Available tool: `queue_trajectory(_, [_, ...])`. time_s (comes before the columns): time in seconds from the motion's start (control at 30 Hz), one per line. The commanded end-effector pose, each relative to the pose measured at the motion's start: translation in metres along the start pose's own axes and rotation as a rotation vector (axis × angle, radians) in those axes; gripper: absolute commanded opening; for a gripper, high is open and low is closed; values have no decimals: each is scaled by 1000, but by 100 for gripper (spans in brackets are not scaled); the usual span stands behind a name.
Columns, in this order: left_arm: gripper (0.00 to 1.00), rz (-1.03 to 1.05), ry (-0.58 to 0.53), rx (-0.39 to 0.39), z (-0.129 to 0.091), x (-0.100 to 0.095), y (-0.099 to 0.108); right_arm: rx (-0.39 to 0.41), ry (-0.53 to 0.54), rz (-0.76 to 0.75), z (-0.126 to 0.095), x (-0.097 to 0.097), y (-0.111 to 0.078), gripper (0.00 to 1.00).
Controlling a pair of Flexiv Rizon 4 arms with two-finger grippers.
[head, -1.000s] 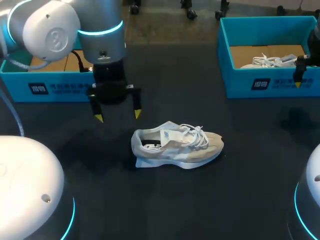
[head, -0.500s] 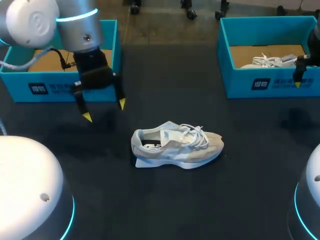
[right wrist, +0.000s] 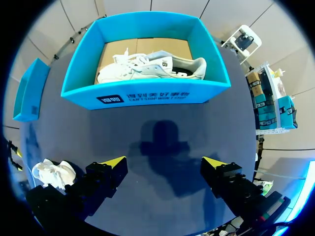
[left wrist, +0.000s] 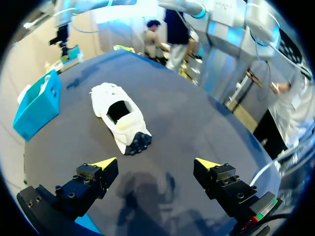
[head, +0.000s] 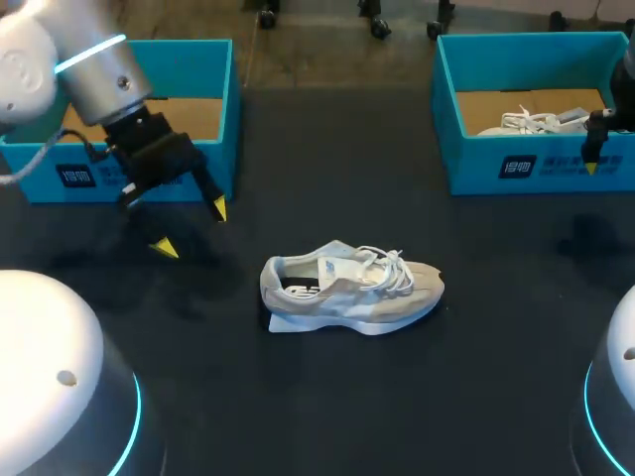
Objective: Take the shoe out of the shoebox, open the shoe tongue, remove and reinsert the insole, then place the shoe into the shoebox
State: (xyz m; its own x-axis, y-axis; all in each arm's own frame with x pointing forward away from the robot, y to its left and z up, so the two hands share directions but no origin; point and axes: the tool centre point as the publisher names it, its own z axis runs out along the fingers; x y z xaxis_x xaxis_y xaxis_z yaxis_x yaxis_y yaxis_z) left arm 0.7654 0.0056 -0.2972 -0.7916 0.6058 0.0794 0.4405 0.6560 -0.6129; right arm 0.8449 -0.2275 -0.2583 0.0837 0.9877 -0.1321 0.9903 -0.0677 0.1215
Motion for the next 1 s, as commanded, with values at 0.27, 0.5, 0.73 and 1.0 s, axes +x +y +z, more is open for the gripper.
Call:
queue_trajectory(0.27, [100,-220,-298,341,15,20,9,-1,2,0,0,0,0,100])
queue_trajectory(0.5, [100,-289,-358,405,21,29,16,-1,2,0,0,0,0,100])
queue_trajectory(0.73, [100,-293,-382,428,27,33,26,-1,2,0,0,0,0,100])
queue_trajectory(1.0, [100,-301,-394,431,29,34,29,-1,2,0,0,0,0,100])
